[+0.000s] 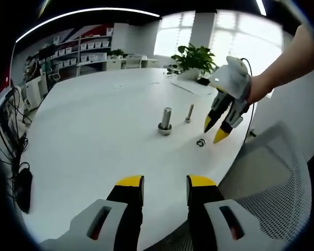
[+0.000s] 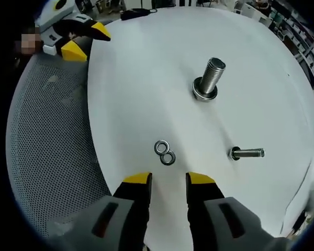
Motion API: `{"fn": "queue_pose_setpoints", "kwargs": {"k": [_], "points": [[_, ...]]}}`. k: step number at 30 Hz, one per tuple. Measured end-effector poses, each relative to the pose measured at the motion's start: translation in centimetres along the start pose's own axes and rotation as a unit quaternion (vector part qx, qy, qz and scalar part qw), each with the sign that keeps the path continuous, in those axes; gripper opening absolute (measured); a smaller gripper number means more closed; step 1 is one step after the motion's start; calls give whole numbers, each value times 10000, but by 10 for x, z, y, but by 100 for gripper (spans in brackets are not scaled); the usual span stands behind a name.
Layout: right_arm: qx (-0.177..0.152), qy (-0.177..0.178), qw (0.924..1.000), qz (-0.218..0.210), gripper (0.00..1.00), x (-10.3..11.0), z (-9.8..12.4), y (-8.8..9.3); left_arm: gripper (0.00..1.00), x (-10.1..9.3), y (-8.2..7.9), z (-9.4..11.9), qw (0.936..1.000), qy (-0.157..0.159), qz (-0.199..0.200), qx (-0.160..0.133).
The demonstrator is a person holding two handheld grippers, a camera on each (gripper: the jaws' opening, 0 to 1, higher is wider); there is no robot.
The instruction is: Place the washer onto the threaded stud by aligning its center hole with the stud, sliding it down to the base, and recovering from edge contact or off-axis alignment until the washer reaches the visible bottom stop.
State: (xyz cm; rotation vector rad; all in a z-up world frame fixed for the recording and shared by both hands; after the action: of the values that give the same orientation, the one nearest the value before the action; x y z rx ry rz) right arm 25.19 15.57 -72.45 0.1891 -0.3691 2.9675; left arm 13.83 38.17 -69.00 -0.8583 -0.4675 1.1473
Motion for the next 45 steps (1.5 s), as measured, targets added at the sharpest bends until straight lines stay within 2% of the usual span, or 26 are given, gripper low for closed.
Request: {"fn": "queue_pose_setpoints", "kwargs": {"k": [12, 16, 25, 34, 39, 45], "points": [[-24, 11, 9999, 107, 28, 1, -10, -13, 30, 0, 0, 0, 10000, -17, -8, 1], [39, 69, 9997, 243, 27, 1, -11, -12, 30, 1, 0, -1, 10000, -21, -14, -3], [-139, 117, 9996, 202, 26, 0, -11, -11, 30, 0, 0, -1, 10000, -28, -30, 12], [-162, 64, 9992, 359, 22, -1, -11, -13, 30, 0, 0, -1, 10000, -33, -32, 15], [63, 5, 9990, 433, 16, -5, -11, -19, 30, 1, 0, -1, 10000, -37, -13, -1], [344, -99, 9978, 557, 14, -8, -12, -22, 30, 0, 0, -1, 10000, -24, -20, -4]]}}
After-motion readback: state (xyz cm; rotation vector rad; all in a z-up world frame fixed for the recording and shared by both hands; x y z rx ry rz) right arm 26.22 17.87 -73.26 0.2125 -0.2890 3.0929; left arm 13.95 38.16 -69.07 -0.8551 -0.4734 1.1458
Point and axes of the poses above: the point that each gripper's makers call its tool centre point, and the gripper's own axes: z roughly backward along the fingers, x roughly to its left, y roughly out of its underside, the point moved 7 cm from there along z, roughly backward along the fingers, and after that the axes turned 7 degrees about -y, right-handed, at the moved point
